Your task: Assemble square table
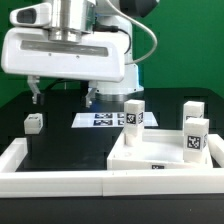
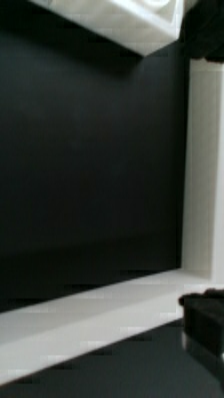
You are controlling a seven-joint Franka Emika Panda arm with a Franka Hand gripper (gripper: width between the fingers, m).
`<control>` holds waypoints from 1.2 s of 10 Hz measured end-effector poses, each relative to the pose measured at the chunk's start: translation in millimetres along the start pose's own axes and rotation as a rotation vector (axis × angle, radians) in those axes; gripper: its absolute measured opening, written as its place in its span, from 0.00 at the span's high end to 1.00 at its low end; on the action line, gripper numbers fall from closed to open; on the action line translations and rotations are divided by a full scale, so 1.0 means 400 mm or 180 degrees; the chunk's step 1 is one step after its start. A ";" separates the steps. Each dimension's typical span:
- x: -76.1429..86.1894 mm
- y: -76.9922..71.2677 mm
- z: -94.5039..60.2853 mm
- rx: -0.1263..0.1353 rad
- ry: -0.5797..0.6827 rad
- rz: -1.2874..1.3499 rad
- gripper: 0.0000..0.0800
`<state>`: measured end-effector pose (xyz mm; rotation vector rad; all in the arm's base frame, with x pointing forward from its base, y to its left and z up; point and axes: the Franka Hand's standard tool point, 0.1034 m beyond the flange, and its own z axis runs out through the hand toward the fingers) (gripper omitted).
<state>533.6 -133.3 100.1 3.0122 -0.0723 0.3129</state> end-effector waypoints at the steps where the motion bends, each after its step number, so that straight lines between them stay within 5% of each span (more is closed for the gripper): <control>1: -0.009 0.025 0.003 -0.0012 -0.0016 -0.0005 0.19; 3: -0.033 0.097 0.013 -0.0040 -0.0061 -0.0024 0.19; 8: -0.045 0.170 0.015 -0.0084 -0.0066 0.0015 0.19; 10: -0.102 0.207 0.028 -0.0119 -0.0090 -0.0366 0.19; 12: -0.114 0.226 0.014 -0.0011 -0.0125 -0.0731 0.19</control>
Offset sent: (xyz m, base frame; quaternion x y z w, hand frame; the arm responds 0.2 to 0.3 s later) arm 0.0032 -0.0248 0.0031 -0.0030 -0.0123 0.0298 0.9995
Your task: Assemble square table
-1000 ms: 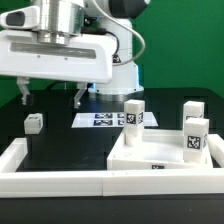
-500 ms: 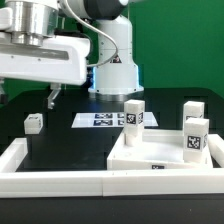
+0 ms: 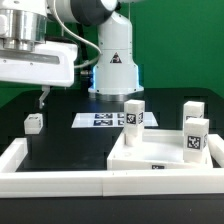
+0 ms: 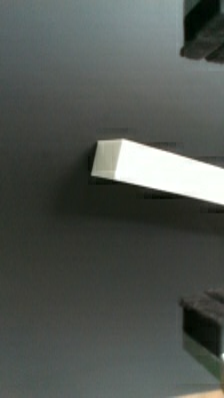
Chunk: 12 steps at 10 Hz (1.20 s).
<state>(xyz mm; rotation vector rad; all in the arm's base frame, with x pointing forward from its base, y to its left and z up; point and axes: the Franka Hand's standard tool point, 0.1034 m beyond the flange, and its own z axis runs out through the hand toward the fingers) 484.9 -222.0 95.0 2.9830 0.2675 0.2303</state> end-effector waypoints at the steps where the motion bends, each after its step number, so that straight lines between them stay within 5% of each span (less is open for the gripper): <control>1: -0.023 0.001 0.010 -0.0005 -0.0007 0.0094 0.19; 5: -0.079 -0.013 0.020 0.0001 -0.0071 0.0095 0.19; 7: -0.173 -0.064 0.029 -0.0023 -0.0116 0.0058 0.19; 12: -0.266 -0.055 0.044 -0.0040 -0.0214 0.0129 0.19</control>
Offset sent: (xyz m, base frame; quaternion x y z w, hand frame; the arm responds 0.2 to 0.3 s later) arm -0.0200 0.0000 0.0000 0.0000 0.0000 0.0000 1.0000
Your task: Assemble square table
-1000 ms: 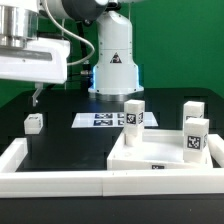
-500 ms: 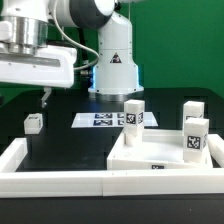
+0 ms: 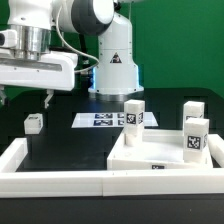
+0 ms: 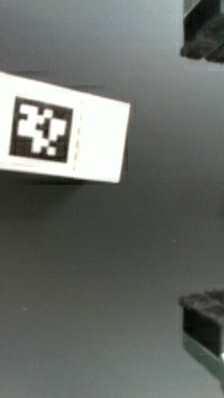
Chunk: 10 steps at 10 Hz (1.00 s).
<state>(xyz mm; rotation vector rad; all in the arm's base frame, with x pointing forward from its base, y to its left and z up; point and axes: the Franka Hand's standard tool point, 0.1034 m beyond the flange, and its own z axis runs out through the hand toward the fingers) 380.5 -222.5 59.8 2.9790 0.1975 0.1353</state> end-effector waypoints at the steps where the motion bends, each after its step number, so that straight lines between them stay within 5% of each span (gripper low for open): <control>1: -0.001 -0.001 0.001 0.0001 -0.0003 0.0001 0.19; 5: 0.001 -0.017 0.006 0.0074 -0.0058 0.0030 0.19; 8: 0.029 -0.074 0.022 0.0439 -0.0488 0.0048 0.19; 10: 0.048 -0.070 0.031 0.0504 -0.0784 -0.0035 0.19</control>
Offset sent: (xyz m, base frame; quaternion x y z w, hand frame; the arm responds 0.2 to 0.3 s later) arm 0.0000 0.0000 0.0000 0.0000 -0.0650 0.0000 0.9979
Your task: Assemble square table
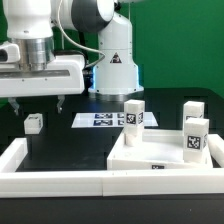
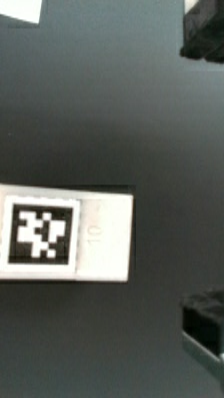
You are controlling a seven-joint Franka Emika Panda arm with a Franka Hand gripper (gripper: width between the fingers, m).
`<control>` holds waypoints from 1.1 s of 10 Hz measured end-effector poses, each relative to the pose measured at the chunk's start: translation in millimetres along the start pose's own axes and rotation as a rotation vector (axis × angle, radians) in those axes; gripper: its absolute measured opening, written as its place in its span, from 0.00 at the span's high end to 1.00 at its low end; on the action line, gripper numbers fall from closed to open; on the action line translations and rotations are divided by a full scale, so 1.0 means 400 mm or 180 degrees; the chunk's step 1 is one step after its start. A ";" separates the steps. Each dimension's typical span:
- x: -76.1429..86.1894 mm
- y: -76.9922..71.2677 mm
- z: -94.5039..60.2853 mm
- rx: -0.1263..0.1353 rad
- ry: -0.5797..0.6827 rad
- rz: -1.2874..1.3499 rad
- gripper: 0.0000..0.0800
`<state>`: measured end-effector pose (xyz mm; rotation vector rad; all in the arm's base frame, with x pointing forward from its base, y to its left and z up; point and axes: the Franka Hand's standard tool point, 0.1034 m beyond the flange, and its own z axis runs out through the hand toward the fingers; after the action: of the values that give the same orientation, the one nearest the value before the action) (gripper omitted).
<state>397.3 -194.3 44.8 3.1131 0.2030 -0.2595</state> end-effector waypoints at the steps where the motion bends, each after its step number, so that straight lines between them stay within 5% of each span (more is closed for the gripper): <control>1: 0.013 0.009 -0.002 -0.0025 -0.0093 -0.0032 0.19; 8: 0.018 0.017 0.009 -0.0035 -0.0327 -0.0074 0.19; 11: -0.015 0.014 0.034 -0.0068 -0.0319 0.0019 0.19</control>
Offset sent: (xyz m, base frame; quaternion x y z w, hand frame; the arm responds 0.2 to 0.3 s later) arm 0.0000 0.0000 0.0000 0.0000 -0.0650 0.0000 0.9979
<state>390.1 -201.1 32.4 3.0692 0.1935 -0.4092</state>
